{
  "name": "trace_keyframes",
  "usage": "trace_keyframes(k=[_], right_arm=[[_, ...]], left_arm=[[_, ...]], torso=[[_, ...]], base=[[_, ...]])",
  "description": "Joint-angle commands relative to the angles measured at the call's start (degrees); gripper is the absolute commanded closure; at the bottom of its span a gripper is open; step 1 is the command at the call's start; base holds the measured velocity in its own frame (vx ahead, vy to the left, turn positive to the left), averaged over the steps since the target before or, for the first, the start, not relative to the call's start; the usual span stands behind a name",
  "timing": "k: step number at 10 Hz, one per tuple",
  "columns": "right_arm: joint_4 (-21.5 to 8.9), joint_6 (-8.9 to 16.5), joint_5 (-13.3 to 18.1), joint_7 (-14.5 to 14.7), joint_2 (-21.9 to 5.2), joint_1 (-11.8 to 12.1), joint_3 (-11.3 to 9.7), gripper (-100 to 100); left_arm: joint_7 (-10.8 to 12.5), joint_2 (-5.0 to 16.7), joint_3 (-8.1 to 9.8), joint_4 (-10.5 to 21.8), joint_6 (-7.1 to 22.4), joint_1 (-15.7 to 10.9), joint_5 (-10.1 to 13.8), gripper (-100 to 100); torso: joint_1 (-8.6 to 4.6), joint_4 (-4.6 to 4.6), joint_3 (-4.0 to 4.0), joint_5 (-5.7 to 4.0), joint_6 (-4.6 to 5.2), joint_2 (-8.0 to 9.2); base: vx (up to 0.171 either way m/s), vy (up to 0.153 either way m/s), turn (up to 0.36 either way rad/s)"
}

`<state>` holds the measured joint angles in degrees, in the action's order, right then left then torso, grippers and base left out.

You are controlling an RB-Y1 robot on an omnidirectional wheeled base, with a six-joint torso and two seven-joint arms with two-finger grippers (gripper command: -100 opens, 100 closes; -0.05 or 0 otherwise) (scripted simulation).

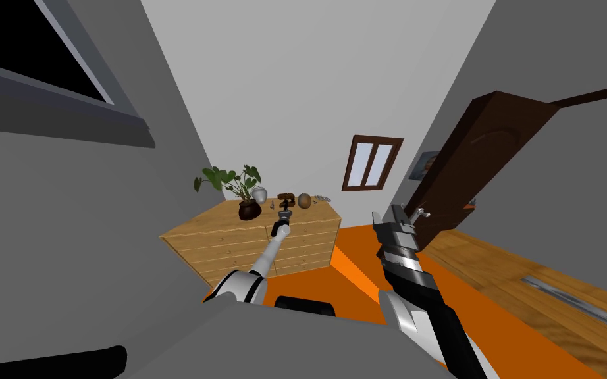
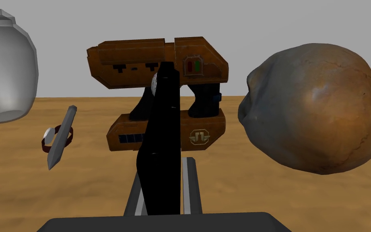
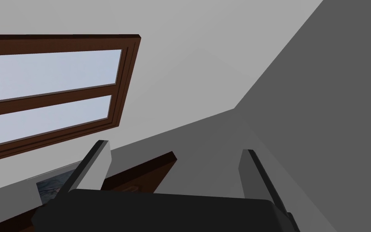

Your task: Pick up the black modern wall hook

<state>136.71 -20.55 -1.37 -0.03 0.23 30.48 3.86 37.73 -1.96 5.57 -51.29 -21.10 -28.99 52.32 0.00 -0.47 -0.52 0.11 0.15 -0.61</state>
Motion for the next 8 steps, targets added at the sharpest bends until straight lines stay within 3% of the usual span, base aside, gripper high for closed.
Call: trace_keyframes(k=[1, 4, 5, 8], right_arm=[[0.0, 0.0, 0.0, 0.0, 0.0, 0.0, 0.0, 0], [0.0, 0.0, 0.0, 0.0, 0.0, 0.0, 0.0, 0], [0.0, 0.0, 0.0, 0.0, 0.0, 0.0, 0.0, 0], [0.0, 0.0, 0.0, 0.0, 0.0, 0.0, 0.0, 0]], left_arm=[[-0.4, -0.2, -0.14, -2.9, 1.0, 2.9, 0.3, 100], [-0.4, -0.2, -0.14, -6.5, 1.0, 6.4, 0.3, 100], [-0.7, -0.2, -0.77, -8.8, 2.3, 8.4, 0.7, 100], [-0.7, -0.2, -0.77, -13.9, 2.3, 13.4, 0.7, 100]], torso=[[0.00, 0.00, 0.00, 0.00, 0.00, 0.00], [0.21, -0.33, -0.19, 0.13, -0.17, -0.03], [0.33, -0.47, -0.21, 0.20, -0.27, 0.07], [0.29, -0.71, -0.52, 0.27, -0.18, -0.31]], base=[[0.086, -0.020, -0.072], [0.017, -0.003, -0.010], [0.076, -0.025, -0.098], [0.045, -0.014, -0.022]])
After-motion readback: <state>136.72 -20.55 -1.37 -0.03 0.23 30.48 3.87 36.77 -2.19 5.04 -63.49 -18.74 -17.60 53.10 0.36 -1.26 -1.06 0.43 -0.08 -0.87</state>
